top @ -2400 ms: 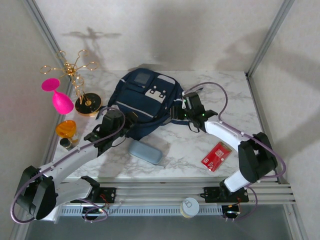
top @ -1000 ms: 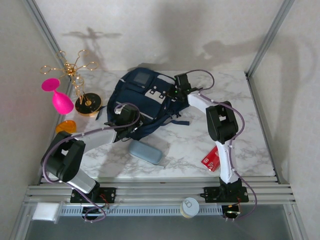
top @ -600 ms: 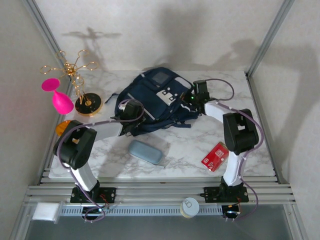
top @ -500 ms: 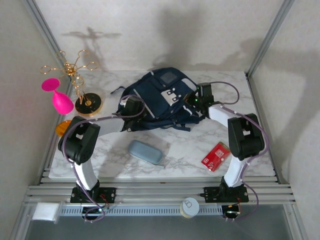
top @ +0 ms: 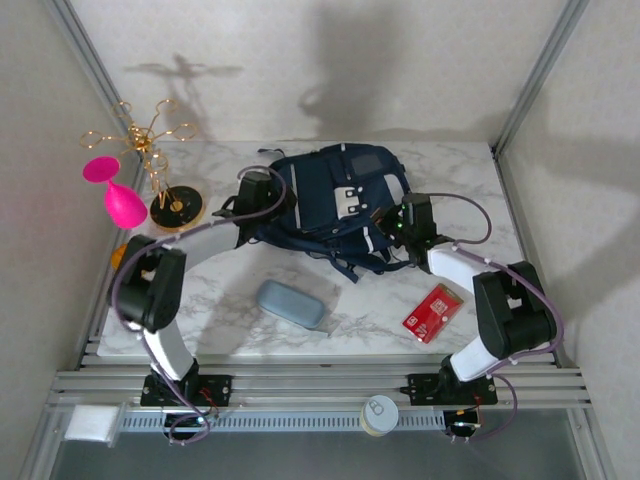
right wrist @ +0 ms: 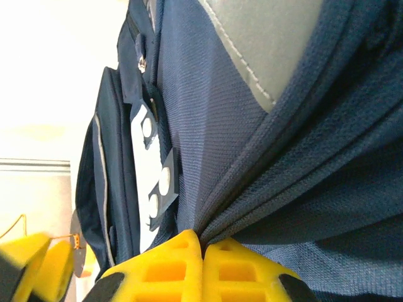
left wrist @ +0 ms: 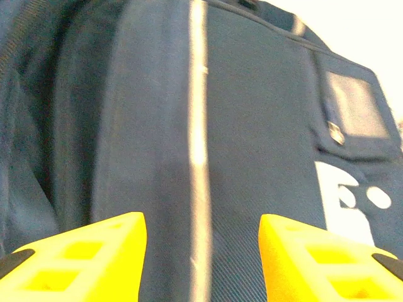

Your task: Pack the student bag

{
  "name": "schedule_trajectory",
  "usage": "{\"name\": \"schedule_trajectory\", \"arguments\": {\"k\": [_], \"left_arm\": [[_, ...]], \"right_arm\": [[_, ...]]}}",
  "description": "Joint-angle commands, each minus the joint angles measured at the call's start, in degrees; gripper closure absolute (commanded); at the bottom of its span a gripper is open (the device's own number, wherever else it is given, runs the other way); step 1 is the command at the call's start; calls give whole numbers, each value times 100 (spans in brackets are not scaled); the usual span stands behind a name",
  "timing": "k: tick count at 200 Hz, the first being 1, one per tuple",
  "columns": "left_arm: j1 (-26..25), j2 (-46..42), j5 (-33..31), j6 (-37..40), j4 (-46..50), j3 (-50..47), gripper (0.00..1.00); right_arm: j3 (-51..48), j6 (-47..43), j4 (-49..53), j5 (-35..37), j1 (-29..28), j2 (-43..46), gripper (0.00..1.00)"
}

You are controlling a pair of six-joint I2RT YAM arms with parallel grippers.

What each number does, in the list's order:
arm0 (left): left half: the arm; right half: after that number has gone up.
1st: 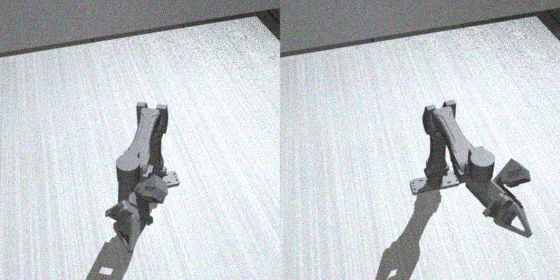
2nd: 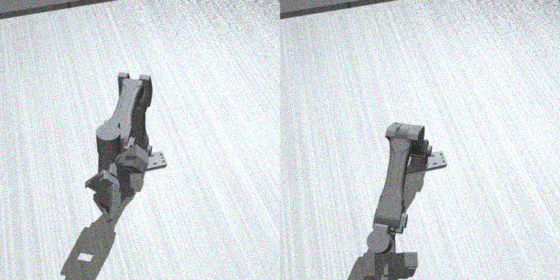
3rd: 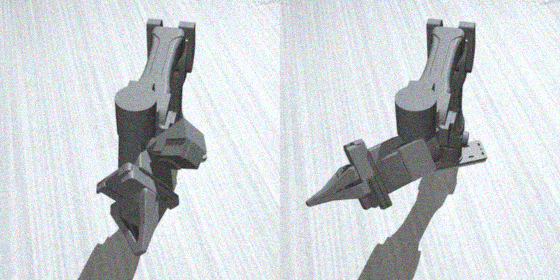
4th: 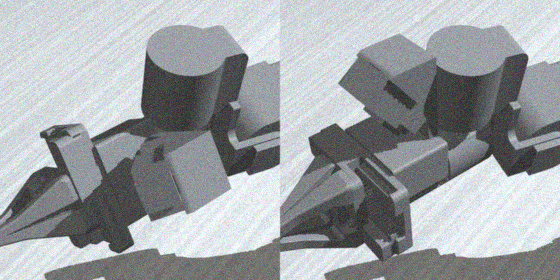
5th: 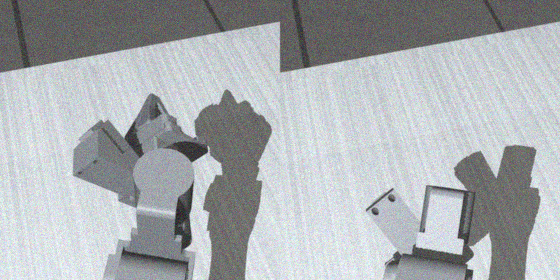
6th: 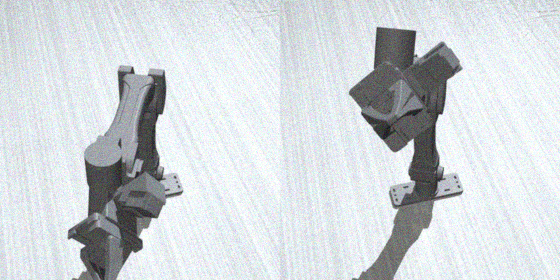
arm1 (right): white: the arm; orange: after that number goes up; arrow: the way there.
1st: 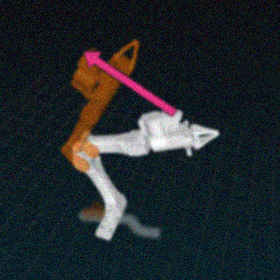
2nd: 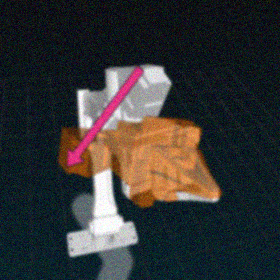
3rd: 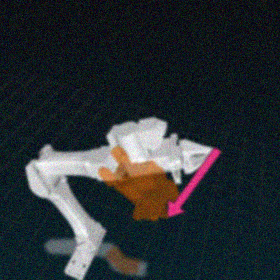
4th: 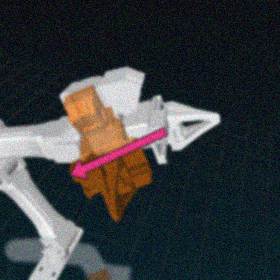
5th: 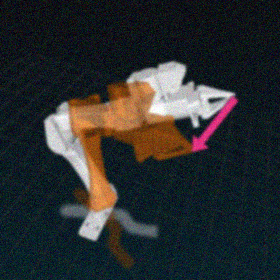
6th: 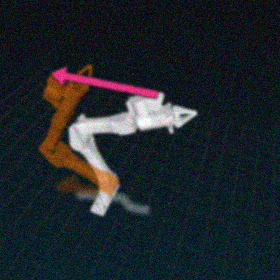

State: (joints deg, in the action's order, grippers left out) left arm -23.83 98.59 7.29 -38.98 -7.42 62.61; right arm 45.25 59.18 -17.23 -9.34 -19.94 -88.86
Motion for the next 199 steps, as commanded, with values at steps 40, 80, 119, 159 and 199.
{"name": "schedule_trajectory", "arguments": {"k": [40, 80, 119, 159, 199], "left_arm": [[-1800, -499, -1072, 1666, 1440, 345, 54], [-2125, -107, -1402, 1903, 1921, 817, 52], [-2065, 46, -1723, 1630, 2064, 1167, 52], [-1989, 123, -1635, 1222, 2110, 1365, 56], [-1794, 125, -1469, 732, 1883, 1297, 50]], "right_arm": [[-352, 328, -1085, 222, -299, 659, 100], [-563, 24, -2375, -441, -305, 839, 100], [-479, -219, -2893, -1063, -247, 865, 100], [-651, -314, -3123, -1105, -205, 705, 100], [-724, -451, -3391, -1248, -151, 493, 100]]}}
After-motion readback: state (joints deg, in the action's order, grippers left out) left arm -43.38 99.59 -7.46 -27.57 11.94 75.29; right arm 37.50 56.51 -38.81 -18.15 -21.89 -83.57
